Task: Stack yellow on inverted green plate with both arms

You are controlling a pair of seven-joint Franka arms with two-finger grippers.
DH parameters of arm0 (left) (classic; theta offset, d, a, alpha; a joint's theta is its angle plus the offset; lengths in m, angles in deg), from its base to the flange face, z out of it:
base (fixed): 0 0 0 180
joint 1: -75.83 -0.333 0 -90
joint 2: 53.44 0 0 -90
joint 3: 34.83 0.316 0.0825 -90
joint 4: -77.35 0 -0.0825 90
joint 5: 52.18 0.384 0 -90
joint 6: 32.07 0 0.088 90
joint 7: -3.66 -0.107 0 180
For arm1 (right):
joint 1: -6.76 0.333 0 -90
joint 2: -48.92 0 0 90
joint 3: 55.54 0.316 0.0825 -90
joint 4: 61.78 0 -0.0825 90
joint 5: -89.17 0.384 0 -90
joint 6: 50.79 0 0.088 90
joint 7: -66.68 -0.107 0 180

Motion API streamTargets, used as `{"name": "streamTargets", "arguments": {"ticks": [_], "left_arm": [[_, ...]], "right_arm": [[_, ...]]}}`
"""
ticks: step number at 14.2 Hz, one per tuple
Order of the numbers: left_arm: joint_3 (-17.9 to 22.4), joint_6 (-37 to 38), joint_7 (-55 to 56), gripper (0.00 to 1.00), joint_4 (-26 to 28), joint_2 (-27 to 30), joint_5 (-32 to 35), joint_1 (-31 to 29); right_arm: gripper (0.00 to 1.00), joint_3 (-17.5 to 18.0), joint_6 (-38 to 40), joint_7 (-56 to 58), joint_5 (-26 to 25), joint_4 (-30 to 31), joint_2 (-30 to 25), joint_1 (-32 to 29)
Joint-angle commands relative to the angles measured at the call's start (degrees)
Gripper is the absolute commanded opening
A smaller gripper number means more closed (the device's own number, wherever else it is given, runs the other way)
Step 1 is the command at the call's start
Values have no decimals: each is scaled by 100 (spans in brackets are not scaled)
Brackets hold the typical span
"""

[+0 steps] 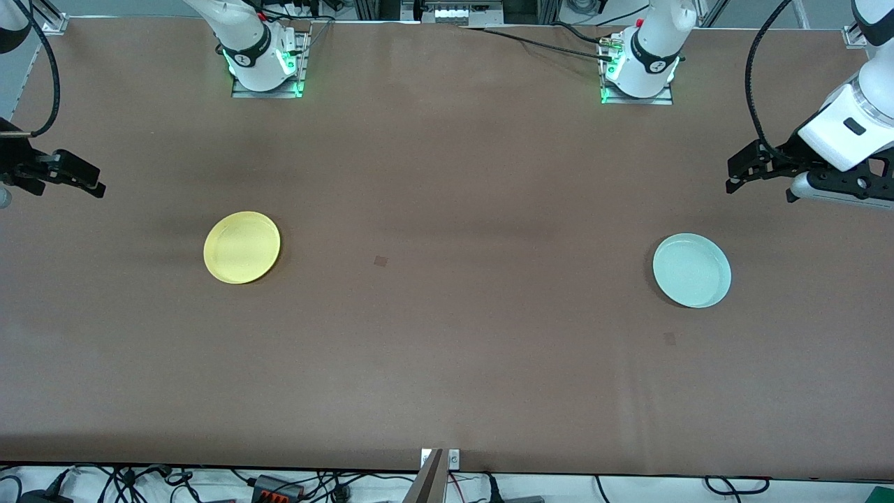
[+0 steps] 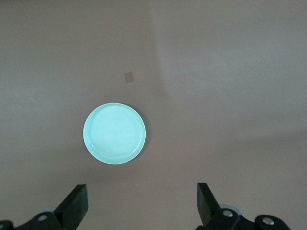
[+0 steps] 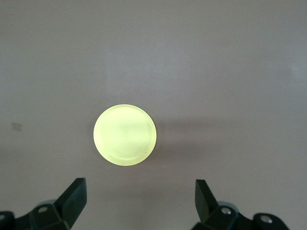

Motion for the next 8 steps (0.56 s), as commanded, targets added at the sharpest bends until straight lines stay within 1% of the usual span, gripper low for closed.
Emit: {"name": "streamTargets", "arguments": {"ticks": [1, 8], "left_arm": [[-32, 138, 34, 100, -141, -20, 96, -11], [-50, 147, 34, 100, -150, -20, 96, -11]], "right_arm": [[100, 24, 23, 28, -55, 91, -94, -28], [100, 24, 32, -16, -28, 91, -68, -45]]}}
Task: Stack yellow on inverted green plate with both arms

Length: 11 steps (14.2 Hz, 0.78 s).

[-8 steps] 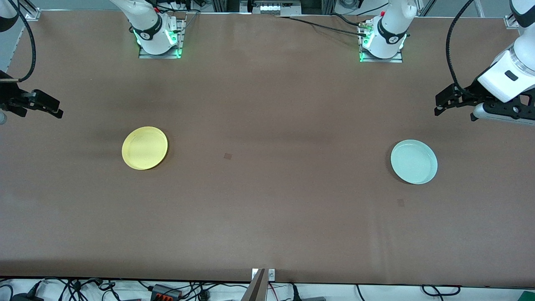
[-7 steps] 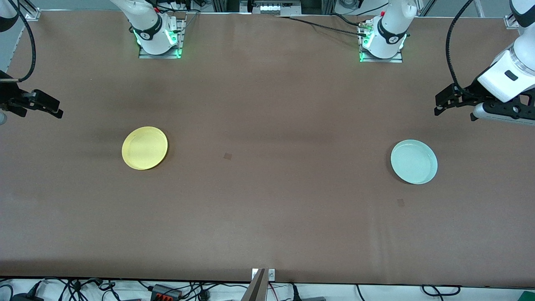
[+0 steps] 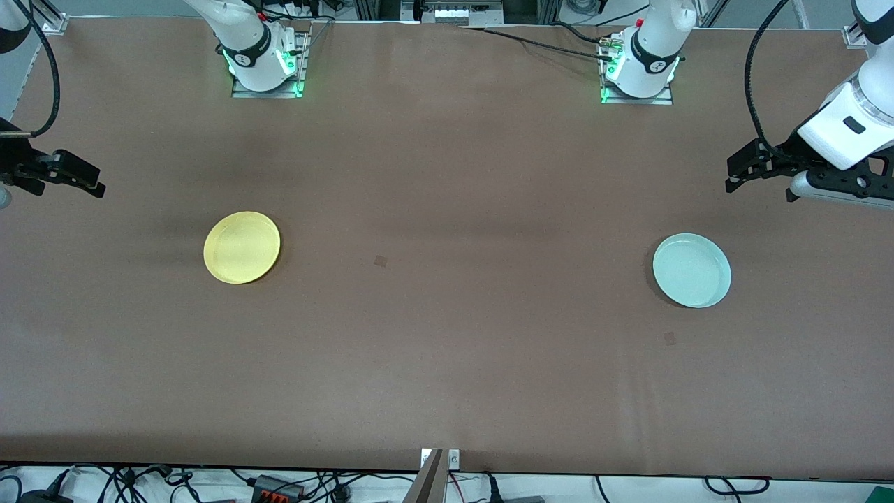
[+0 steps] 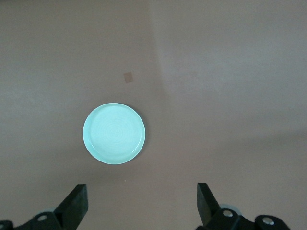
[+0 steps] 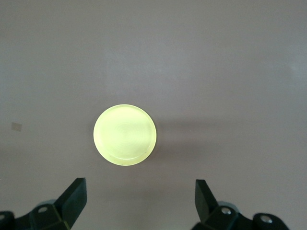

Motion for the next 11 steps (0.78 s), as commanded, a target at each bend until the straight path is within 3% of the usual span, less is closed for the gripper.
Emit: {"name": "streamTargets", "arguments": {"ticks": [1, 5, 8, 11], "left_arm": [[-37, 127, 43, 100, -129, -20, 96, 4], [-37, 267, 69, 100, -172, -29, 96, -4], [-37, 776, 52, 100, -208, -29, 88, -4], [16, 822, 52, 100, -365, -213, 9, -5]], "right_arm": [[100, 24, 31, -14, -19, 89, -68, -43], [100, 24, -12, -23, -19, 71, 89, -26], [100, 33, 5, -14, -19, 45, 397, -8], [100, 33, -4, 30, -28, 36, 888, -26]]}}
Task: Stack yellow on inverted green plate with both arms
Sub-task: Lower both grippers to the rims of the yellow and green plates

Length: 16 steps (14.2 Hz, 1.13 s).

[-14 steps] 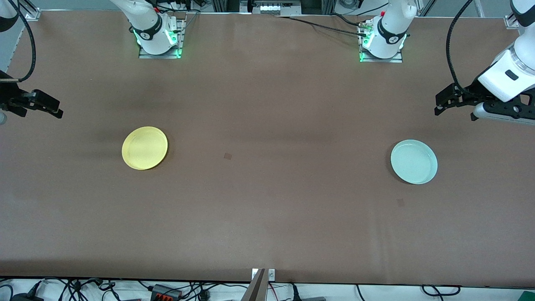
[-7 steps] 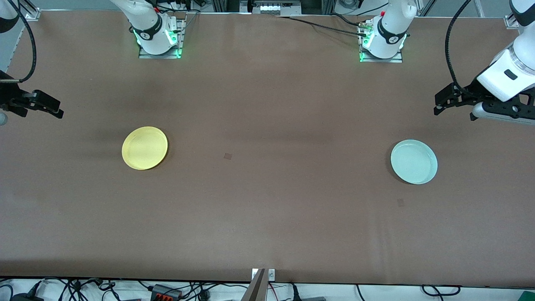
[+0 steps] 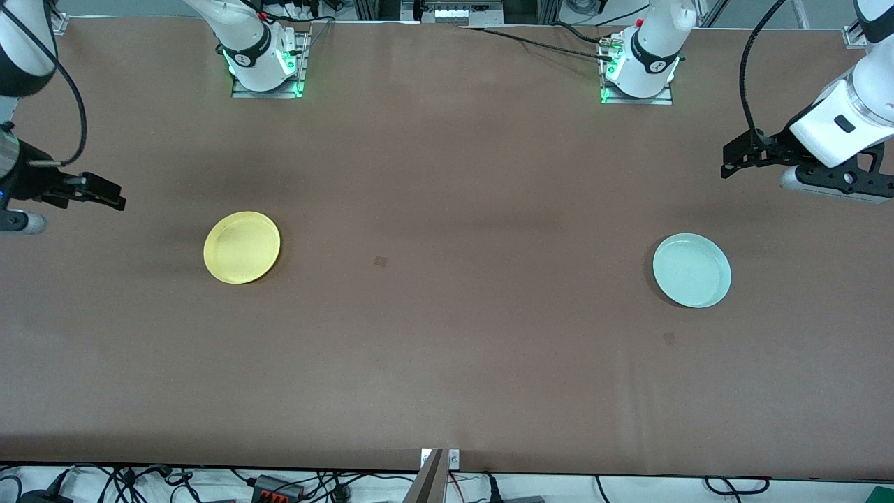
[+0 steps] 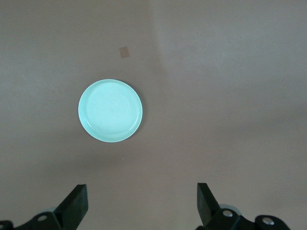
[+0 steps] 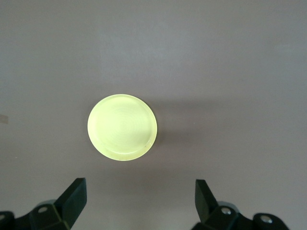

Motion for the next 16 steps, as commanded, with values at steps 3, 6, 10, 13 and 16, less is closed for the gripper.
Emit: {"name": "streamTargets", "arguments": {"ticks": [3, 6, 10, 13, 16], "left_arm": [[23, 197, 103, 100, -755, -689, 9, -7], [32, 188, 24, 100, -941, -1067, 79, -217], [40, -5, 16, 100, -924, -1701, 289, -350], [40, -400, -246, 100, -844, -2175, 606, -507], [32, -1006, -967, 100, -599, -2562, 528, -946]], "right_arm": [[100, 29, -141, -21, -29, -29, 795, -45], [100, 29, -326, -21, -37, -21, 1174, -62], [100, 11, -353, -30, -37, -21, 1456, -80], [100, 11, -362, -30, -29, -21, 1667, -115], [100, 11, -406, -30, -20, -21, 1904, -106]]}}
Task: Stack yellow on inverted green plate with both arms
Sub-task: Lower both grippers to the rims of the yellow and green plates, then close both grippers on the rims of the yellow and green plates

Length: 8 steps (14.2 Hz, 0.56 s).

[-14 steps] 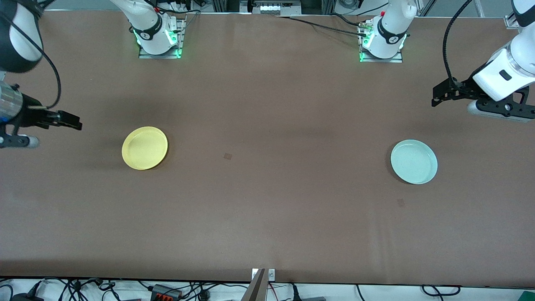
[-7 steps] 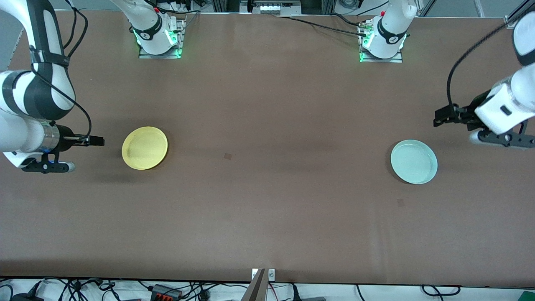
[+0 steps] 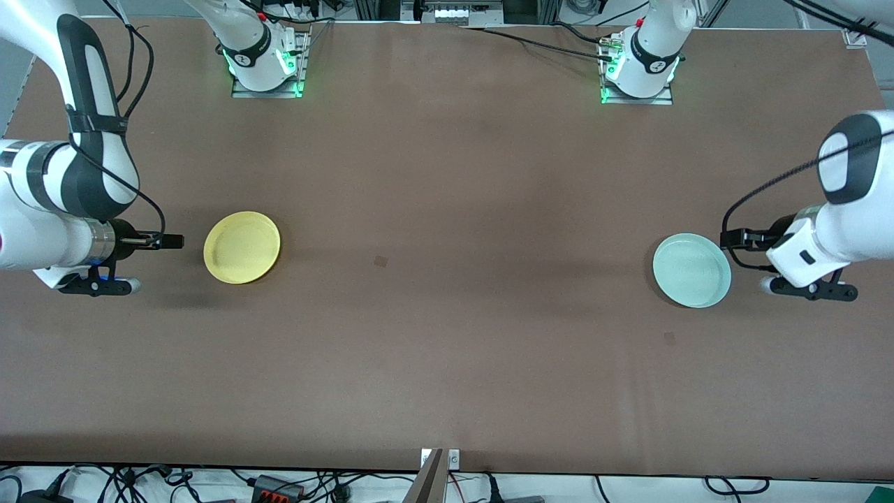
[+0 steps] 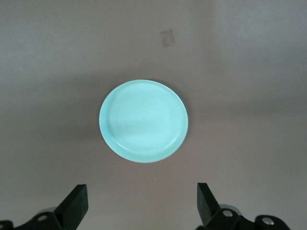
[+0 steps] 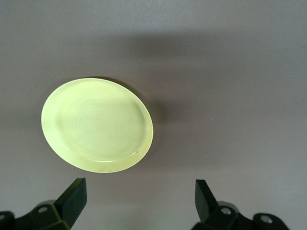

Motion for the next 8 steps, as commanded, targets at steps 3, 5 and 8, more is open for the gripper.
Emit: {"name": "streamTargets", "arguments": {"ticks": [3, 5, 8], "left_arm": [[-129, -734, -1021, 100, 60, -752, 25, -821], [-129, -1104, -1872, 100, 52, -1016, 8, -936], [-129, -1246, -2437, 100, 60, -1210, -344, -989]], "right_arm": [[100, 36, -126, -25, -11, -29, 443, -47], [100, 36, -266, -25, -2, -29, 654, -100], [100, 36, -372, -8, 251, -38, 856, -231]]}}
